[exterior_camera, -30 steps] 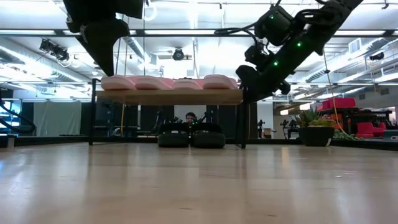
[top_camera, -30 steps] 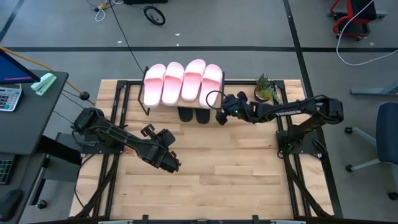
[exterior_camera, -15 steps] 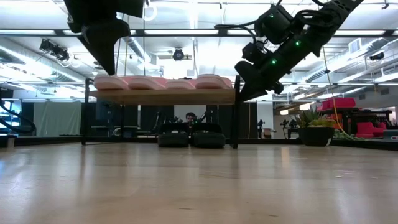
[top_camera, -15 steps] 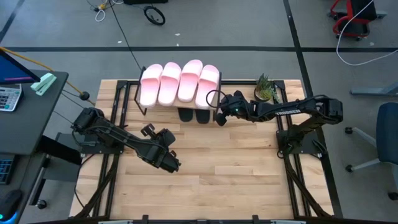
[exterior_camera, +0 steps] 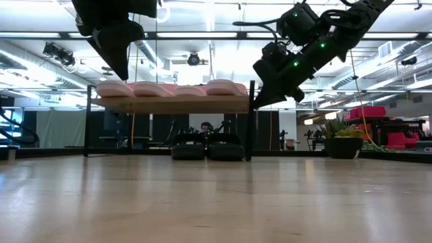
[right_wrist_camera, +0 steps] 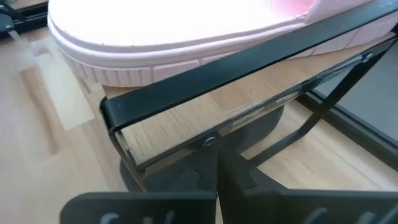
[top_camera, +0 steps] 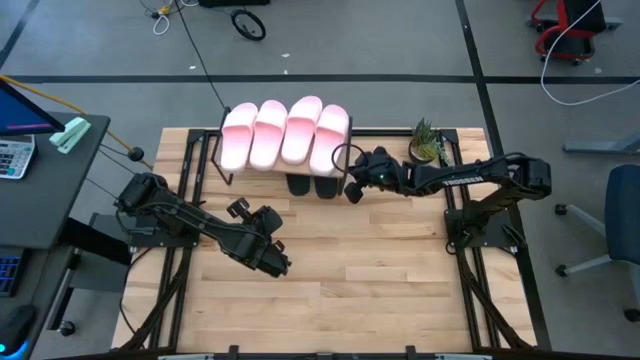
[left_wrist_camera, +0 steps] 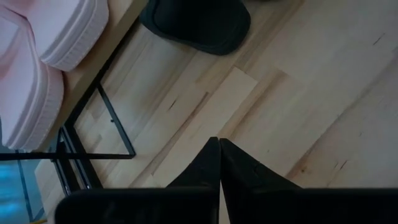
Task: Pick and place slides into the shelf
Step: Adjust the shelf, then return to Home Position
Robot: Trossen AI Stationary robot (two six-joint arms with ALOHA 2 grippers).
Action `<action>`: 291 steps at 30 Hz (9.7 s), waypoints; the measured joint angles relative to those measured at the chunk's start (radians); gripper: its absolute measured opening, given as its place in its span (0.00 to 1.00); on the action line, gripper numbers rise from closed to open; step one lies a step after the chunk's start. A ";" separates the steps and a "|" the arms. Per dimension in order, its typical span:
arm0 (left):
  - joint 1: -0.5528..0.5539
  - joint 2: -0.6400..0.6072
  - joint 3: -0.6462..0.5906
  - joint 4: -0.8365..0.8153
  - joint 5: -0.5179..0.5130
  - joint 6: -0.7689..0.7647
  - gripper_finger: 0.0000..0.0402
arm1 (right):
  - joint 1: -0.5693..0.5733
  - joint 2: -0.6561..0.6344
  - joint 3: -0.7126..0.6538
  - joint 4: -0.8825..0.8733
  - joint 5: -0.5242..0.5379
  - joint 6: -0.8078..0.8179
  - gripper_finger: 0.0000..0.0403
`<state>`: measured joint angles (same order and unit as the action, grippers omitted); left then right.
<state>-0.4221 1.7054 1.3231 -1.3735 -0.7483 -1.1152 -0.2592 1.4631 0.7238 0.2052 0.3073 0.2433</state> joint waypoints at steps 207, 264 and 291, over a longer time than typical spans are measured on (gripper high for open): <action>-0.552 -1.205 -1.006 0.636 -0.821 0.107 0.07 | 0.654 -1.415 -0.603 -0.269 0.017 -0.030 0.02; 0.200 -1.413 -1.125 1.177 -0.235 1.192 0.09 | 0.654 -1.415 -0.603 -0.269 0.017 -0.029 0.02; 0.461 -1.496 -1.313 1.606 0.716 1.331 0.10 | 0.654 -1.415 -0.603 -0.269 0.017 -0.029 0.02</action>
<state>0.0391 0.2098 0.0097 0.2320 -0.0318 0.2162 0.3946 0.0483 0.1211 -0.0639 0.3241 0.2142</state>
